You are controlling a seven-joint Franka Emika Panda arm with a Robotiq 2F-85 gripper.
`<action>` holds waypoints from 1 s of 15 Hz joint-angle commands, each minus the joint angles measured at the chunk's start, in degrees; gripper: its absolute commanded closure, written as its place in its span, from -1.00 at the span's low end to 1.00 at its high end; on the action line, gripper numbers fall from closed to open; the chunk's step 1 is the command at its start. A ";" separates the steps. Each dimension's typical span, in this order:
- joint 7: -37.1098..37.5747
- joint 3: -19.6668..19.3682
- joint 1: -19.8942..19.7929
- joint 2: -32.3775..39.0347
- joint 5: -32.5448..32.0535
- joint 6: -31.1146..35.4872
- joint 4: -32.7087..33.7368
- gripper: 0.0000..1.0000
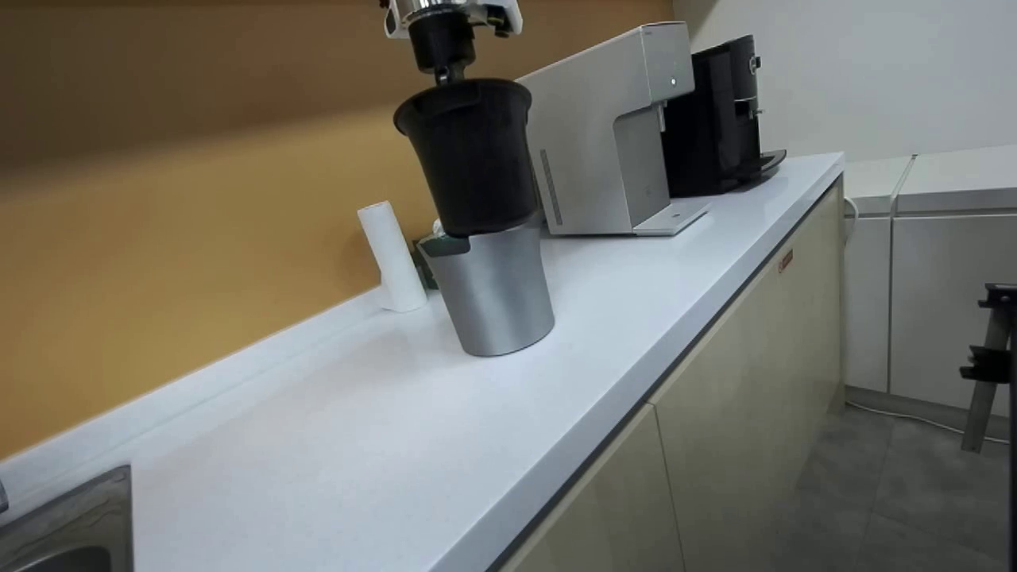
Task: Put the black bin in the grey bin.
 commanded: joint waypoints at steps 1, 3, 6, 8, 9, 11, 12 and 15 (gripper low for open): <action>1.04 0.56 -0.10 3.76 0.16 -1.56 6.34 0.95; 1.03 0.64 -0.06 5.05 -0.12 -1.71 7.96 0.95; 0.89 0.82 -0.12 6.61 -0.01 -1.85 9.62 0.95; 1.44 0.80 0.01 7.46 -0.24 -1.85 10.41 0.95; 2.01 0.74 0.08 7.84 -0.29 -1.90 10.77 0.95; 3.46 0.48 0.30 8.39 -0.74 -1.84 11.00 0.95; 4.55 0.27 0.47 8.55 -1.10 -1.80 10.81 0.95; 7.33 0.09 0.65 8.91 -1.63 -1.74 10.20 0.95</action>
